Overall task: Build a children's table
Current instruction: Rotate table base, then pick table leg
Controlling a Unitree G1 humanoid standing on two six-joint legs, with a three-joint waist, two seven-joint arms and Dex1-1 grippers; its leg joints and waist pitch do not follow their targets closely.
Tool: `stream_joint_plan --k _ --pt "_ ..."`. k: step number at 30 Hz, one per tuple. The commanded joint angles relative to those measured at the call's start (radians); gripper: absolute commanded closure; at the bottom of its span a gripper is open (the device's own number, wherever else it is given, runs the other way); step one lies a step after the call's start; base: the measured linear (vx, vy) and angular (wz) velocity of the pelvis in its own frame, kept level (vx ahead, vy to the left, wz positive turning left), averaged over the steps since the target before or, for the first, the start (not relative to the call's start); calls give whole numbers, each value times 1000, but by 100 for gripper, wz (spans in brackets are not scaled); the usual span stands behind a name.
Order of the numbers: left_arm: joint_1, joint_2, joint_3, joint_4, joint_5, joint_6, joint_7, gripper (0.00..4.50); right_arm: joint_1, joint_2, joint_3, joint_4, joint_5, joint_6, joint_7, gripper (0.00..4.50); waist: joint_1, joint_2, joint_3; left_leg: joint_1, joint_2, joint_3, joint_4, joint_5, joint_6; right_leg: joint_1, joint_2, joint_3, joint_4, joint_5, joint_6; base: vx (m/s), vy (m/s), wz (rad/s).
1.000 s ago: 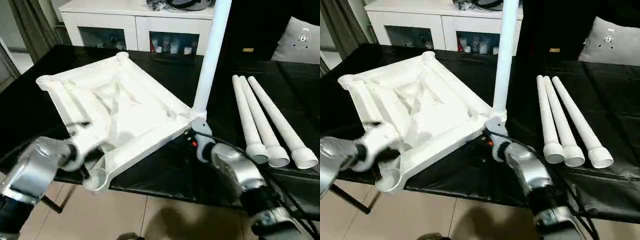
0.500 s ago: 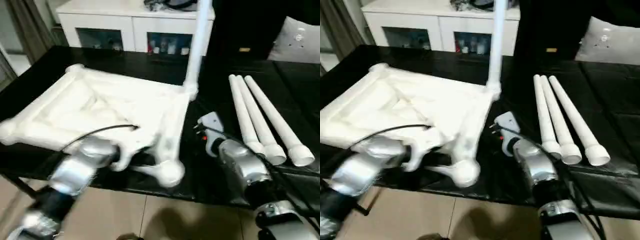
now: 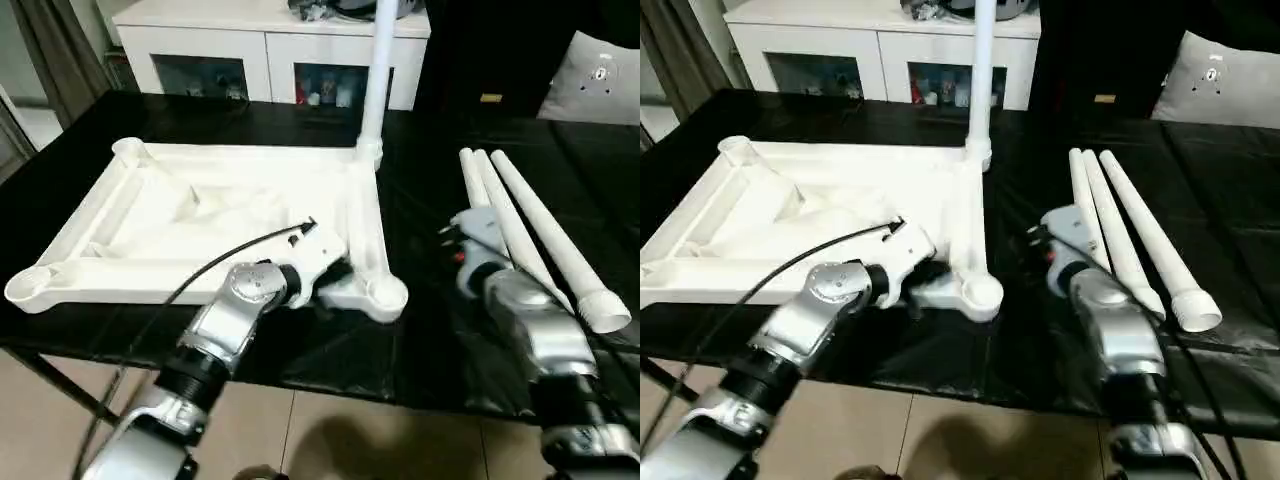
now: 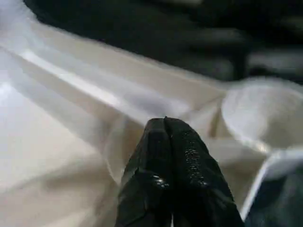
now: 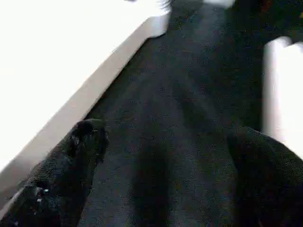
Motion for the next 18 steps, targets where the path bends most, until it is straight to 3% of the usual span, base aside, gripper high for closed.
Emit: stream_joint_plan --k 1,2,3,5,7,9,11,13,15,16,18 --pt "44 44 22 -106 -25 12 -28 403 6 -4 -47 -58 -18 79 -67 0 3 -11 -68 8 116 -54 -71 -112 63 55 -134 82 -71 -229 -131 0 0 0" --pt "66 61 26 -150 -33 20 -48 397 6 0 -59 -85 -20 144 -88 0 -1 -8 -67 7 117 -56 -73 -104 61 57 -130 83 -67 -226 -135 0 0 0" --pt "69 63 28 -157 -35 23 -50 397 5 0 -61 -88 -20 155 -91 0 -3 -8 -69 7 116 -54 -71 -99 64 55 -129 83 -67 -219 -136 0 0 0" --pt "112 96 51 -250 -63 60 -85 382 -8 8 -81 -126 -28 302 -134 0 -5 -5 -67 11 115 -52 -72 -97 60 53 -125 83 -65 -215 -144 0 0 0" --pt "143 133 56 -318 -88 80 -130 352 -37 0 -78 -125 10 385 -95 0 -5 -2 -67 12 112 -52 -71 -111 56 52 -125 83 -68 -228 -146 0 0 0" --pt "150 141 55 -335 -96 82 -144 347 -43 0 -80 -127 17 397 -91 0 -3 -2 -63 14 112 -49 -72 -131 46 47 -124 83 -74 -257 -136 0 0 0" --pt "162 158 50 -385 -132 115 -174 313 -67 0 -87 -114 15 433 -121 0 -1 0 -62 19 116 -52 -75 -140 24 45 -123 84 -70 -257 -133 0 0 0" --pt "163 167 43 -408 -146 133 -190 306 -89 -2 -93 -89 12 439 -131 0 0 -5 -63 20 115 -50 -75 -135 13 45 -125 86 -66 -240 -138 0 0 0" --pt "163 174 38 -428 -143 151 -196 299 -115 -3 -97 -66 7 457 -138 0 -1 -6 -63 16 111 -49 -74 -122 14 48 -126 86 -65 -230 -138 0 0 0" --pt "161 180 32 -438 -133 163 -196 280 -136 -9 -92 -44 4 481 -132 0 -2 -12 -62 15 110 -48 -74 -119 15 50 -126 86 -65 -234 -136 0 0 0" --pt "158 186 26 -445 -122 170 -193 267 -155 -20 -80 -21 -5 508 -130 0 0 -11 -64 14 109 -48 -72 -100 21 51 -127 87 -64 -229 -135 0 0 0"
